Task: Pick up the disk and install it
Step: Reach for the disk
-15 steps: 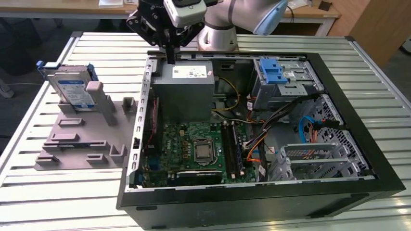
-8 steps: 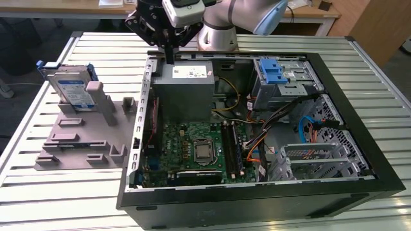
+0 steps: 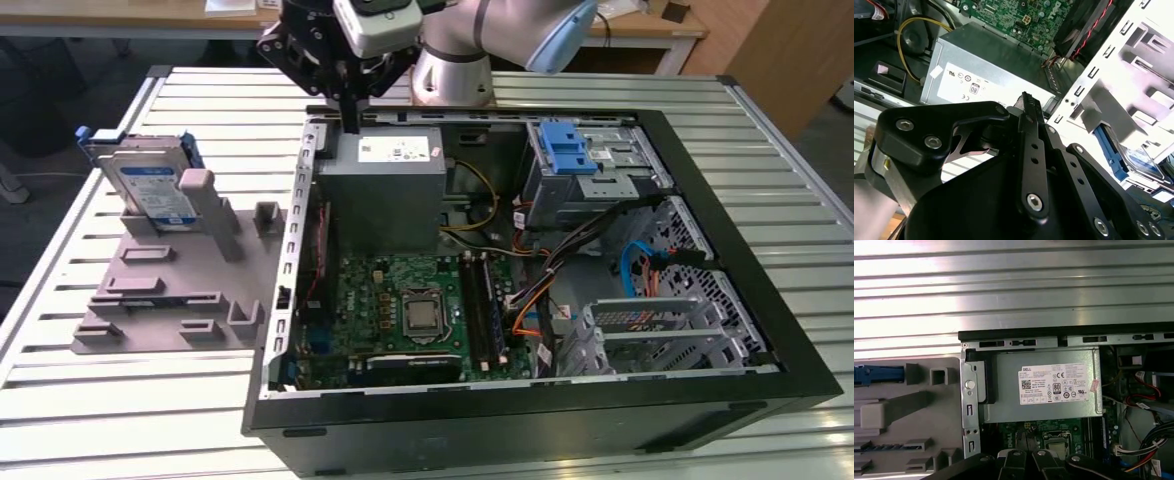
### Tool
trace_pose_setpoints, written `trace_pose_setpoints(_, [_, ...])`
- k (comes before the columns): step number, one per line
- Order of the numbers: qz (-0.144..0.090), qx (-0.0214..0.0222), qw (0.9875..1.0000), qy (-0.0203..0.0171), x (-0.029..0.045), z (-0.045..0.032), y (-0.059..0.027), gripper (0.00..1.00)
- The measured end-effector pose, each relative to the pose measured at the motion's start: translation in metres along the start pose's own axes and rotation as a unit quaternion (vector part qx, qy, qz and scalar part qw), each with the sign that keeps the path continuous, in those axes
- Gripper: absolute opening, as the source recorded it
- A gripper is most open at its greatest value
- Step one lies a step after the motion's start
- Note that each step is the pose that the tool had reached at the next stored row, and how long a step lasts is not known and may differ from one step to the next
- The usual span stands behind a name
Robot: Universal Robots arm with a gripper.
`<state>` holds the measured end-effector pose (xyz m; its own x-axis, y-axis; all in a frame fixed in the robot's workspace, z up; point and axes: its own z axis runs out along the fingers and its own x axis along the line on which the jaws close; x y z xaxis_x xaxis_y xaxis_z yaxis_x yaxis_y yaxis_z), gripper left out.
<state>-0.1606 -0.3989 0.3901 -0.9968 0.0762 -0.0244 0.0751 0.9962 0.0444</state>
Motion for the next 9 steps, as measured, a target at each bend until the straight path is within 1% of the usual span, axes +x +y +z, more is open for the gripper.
trace_pose_setpoints(9, [0.000, 0.0000, 1.0000, 0.0000, 0.0027, 0.0002, -0.0002, 0.11])
